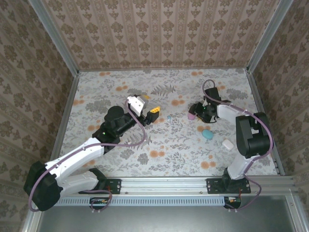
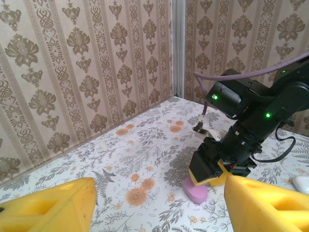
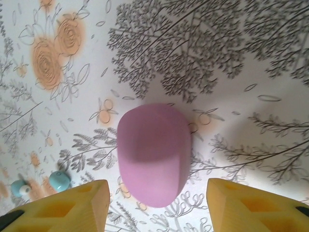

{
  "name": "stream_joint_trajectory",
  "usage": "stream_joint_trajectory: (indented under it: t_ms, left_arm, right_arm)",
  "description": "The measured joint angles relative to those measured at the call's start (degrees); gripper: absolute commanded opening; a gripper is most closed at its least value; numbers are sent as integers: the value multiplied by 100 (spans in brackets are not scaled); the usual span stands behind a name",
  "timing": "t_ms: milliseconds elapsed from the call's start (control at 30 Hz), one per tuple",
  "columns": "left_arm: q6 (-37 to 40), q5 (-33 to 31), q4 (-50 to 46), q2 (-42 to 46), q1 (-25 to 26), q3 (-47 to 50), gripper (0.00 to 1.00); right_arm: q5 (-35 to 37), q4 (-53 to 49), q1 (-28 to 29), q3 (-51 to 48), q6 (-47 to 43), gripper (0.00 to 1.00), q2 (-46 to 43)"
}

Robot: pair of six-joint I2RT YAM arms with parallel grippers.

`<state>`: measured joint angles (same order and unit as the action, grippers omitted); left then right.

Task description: Insert the wireless bluetooth earbuds into the charging case

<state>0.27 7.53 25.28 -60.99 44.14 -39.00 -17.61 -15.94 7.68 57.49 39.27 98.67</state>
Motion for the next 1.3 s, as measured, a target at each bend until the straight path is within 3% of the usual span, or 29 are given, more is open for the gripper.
stream_joint_trajectory:
  t_ms: [500,667,767,900,1033,1300]
  left_arm:
    - [-2,11,0,90,0,0,71]
    - [0,11,-7,164,2,0,71]
    - [-2,2,-7,219,2,4,72]
    - [-2,-4,-2,212,0,20,72]
    - [-2,22,0,136,0,20,72]
    - [-9,120,2,20,0,20,72]
  right_arm:
    - [-518,118,520,374,289,59,501]
    - [-177,-223,516,409,63,62,149]
    - [243,-527,315,-2,-157,65,-693]
    - [393,-730,-444,-605,-367,67,-1547]
    - [345,-920,-979,-1014,-520,69,-1576]
    - [-37,-1056,-990,-1056,-750,70,-1163]
